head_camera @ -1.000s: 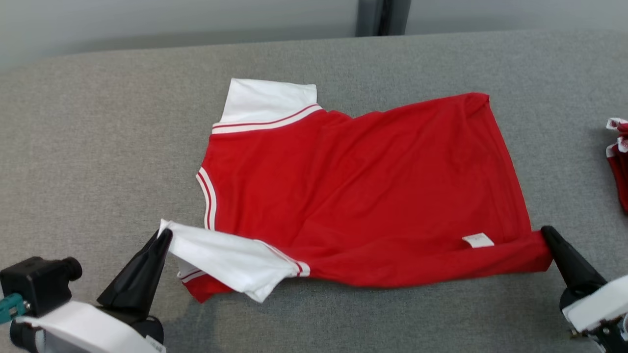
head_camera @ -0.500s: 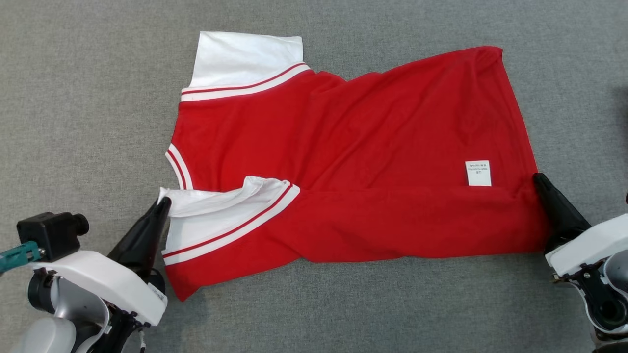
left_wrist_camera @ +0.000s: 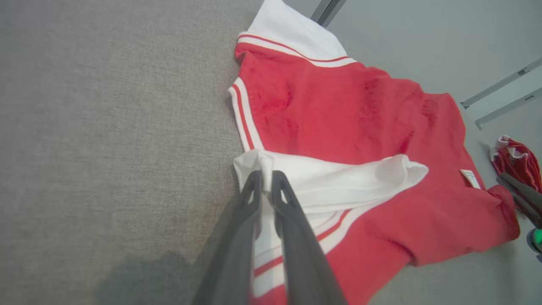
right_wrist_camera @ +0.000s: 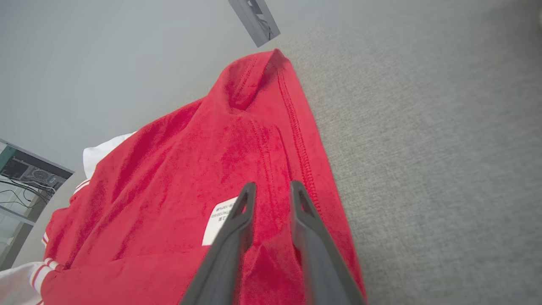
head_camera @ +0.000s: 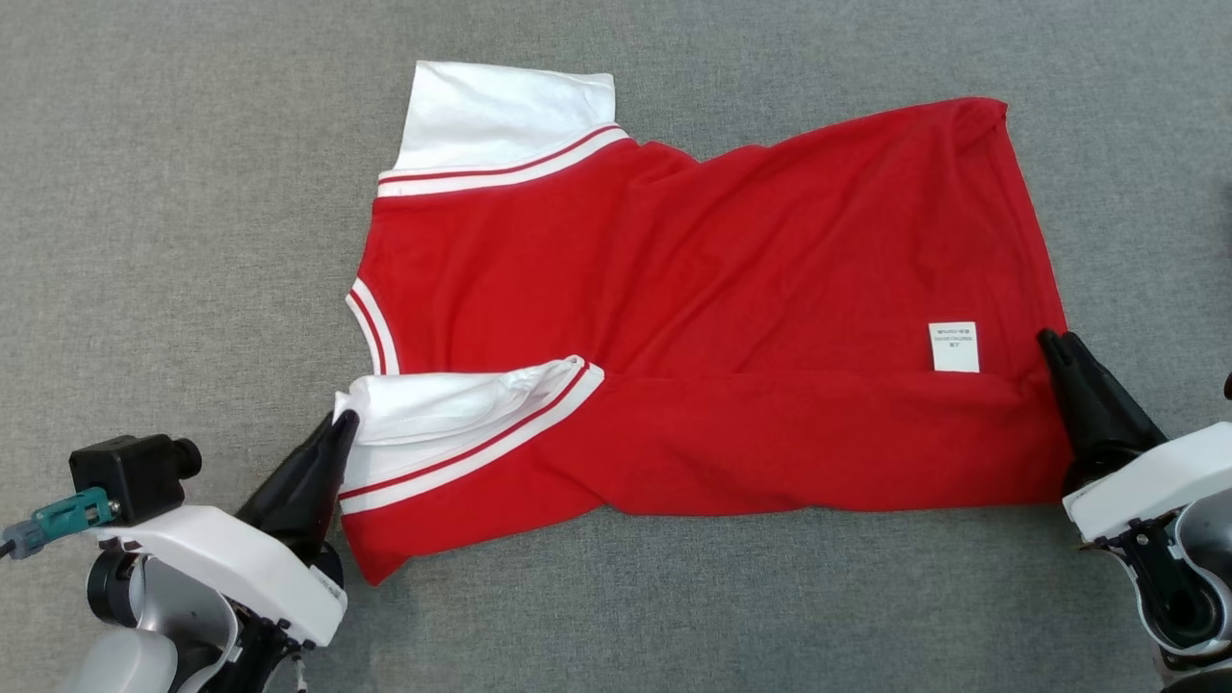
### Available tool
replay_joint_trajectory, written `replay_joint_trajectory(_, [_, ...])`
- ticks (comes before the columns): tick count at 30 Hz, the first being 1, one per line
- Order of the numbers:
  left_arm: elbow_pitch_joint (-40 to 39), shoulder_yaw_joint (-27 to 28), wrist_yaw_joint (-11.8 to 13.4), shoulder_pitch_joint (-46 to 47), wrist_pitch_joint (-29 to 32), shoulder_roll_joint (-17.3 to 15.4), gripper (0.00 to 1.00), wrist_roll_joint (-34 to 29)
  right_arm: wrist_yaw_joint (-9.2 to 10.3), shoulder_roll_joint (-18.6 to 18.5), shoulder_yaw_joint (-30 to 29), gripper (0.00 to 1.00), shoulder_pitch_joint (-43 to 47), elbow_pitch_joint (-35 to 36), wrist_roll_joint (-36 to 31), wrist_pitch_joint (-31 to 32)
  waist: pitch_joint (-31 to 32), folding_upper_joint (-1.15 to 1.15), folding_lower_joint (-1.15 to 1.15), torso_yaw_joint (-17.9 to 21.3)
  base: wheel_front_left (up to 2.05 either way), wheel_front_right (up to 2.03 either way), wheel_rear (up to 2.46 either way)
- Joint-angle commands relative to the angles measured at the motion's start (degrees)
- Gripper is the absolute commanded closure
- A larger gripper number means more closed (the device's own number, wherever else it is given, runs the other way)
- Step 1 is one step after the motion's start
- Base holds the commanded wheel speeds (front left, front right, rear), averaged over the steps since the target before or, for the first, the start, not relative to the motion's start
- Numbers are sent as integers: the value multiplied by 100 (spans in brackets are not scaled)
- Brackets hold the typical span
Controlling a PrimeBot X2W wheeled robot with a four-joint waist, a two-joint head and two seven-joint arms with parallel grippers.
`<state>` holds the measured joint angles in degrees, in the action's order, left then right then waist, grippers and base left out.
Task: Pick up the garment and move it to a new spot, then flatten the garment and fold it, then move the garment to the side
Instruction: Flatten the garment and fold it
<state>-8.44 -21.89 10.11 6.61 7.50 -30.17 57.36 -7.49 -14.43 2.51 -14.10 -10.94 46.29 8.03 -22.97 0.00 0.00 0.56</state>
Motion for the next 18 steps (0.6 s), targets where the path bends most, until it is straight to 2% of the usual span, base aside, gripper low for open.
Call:
replay_joint_trajectory(1, [41,23,-28,130,-146,30,0,-102,0,-43,33,0,32,70,15,-171,41,0,0,-15,0,0,0])
replay_joint_trajectory(7, [88,373,101,192,-1221,431,0,-391,0,-117,-35,0,186,324,-524,-1094,244,0,0,18,0,0,0])
replay_joint_trajectory(8, [88,373,101,192,-1221,431,0,-391,0,-117,-35,0,186,324,-524,-1094,244,0,0,18,0,0,0])
replay_joint_trajectory(10, [200,438,227,213,-1721,494,0,-741,0,-93,-85,0,278,474,-1039,-1488,381,0,0,39,0,0,0])
replay_joint_trajectory(11, [200,438,227,213,-1721,494,0,-741,0,-93,-85,0,278,474,-1039,-1488,381,0,0,39,0,0,0])
replay_joint_trajectory(15, [524,408,401,182,-2134,477,0,-1449,0,-35,-167,0,544,540,-1865,-1698,640,0,0,44,0,0,0])
replay_joint_trajectory(18, [727,375,360,104,-2217,499,0,-1794,0,53,-222,0,749,495,-2171,-1683,762,0,0,37,0,0,0])
